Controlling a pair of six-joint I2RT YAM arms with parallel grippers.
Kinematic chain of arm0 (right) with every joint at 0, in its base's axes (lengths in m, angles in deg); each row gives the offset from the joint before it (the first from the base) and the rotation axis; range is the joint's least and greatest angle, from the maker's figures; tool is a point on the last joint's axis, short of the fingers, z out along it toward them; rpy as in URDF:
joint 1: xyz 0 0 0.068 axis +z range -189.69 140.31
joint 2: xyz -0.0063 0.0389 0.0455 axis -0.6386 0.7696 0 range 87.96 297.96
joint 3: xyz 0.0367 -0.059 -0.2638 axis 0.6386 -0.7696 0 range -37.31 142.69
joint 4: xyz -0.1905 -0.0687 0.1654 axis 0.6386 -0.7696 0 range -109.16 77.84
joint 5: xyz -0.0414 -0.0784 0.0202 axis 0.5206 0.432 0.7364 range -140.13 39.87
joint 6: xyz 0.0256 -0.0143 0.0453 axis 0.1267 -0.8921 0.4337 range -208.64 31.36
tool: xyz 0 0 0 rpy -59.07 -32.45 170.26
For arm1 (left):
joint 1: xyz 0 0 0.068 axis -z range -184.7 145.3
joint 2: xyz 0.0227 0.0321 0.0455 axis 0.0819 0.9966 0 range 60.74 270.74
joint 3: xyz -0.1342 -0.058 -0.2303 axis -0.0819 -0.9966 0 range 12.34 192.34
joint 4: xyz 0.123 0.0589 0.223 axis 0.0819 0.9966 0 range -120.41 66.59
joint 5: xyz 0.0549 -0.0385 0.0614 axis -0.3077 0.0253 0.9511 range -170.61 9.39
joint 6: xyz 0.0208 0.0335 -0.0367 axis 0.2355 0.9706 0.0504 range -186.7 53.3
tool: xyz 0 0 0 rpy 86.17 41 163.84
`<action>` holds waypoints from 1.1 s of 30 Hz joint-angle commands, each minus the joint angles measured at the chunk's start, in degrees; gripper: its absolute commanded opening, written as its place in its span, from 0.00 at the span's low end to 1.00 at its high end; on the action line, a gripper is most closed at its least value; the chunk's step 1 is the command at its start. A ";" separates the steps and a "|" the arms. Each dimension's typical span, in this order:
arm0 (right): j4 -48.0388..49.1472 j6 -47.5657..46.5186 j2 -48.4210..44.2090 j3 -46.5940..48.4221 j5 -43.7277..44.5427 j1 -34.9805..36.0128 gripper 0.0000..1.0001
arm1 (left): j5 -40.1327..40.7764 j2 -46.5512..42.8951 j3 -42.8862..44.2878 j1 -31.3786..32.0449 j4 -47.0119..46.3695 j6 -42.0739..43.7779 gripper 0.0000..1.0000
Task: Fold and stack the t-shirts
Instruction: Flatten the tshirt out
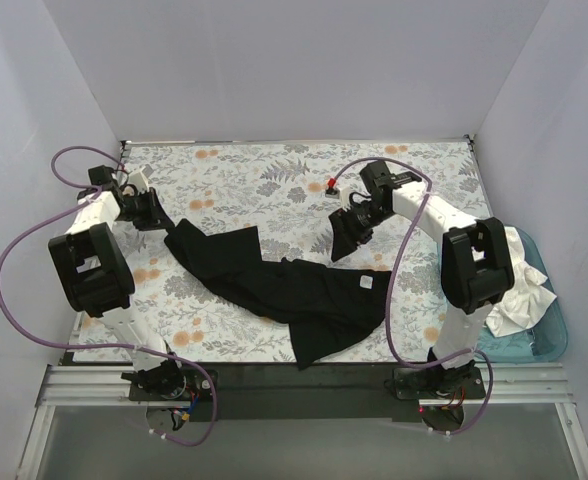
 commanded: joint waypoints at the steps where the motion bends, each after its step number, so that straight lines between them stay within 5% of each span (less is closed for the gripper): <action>1: 3.77 8.46 2.58 4.88 -1.08 0.76 0.66 | 0.01 -3.84 -0.74 0.04 -0.06 1.04 0.00; 19: 3.34 10.67 16.46 9.63 -5.29 3.67 0.60 | -0.61 -2.53 1.37 0.04 0.64 0.07 0.00; 27: 3.42 8.74 13.66 9.46 -11.27 3.67 0.33 | -0.52 -2.70 1.46 0.04 0.82 0.07 0.00; 31: 3.42 7.16 9.01 7.54 -12.15 3.75 0.01 | -0.87 -2.53 1.54 0.04 0.73 -0.02 0.00; 33: 3.25 5.93 7.60 6.57 -11.89 3.84 0.01 | -1.13 -2.44 1.54 0.04 0.55 -0.28 0.00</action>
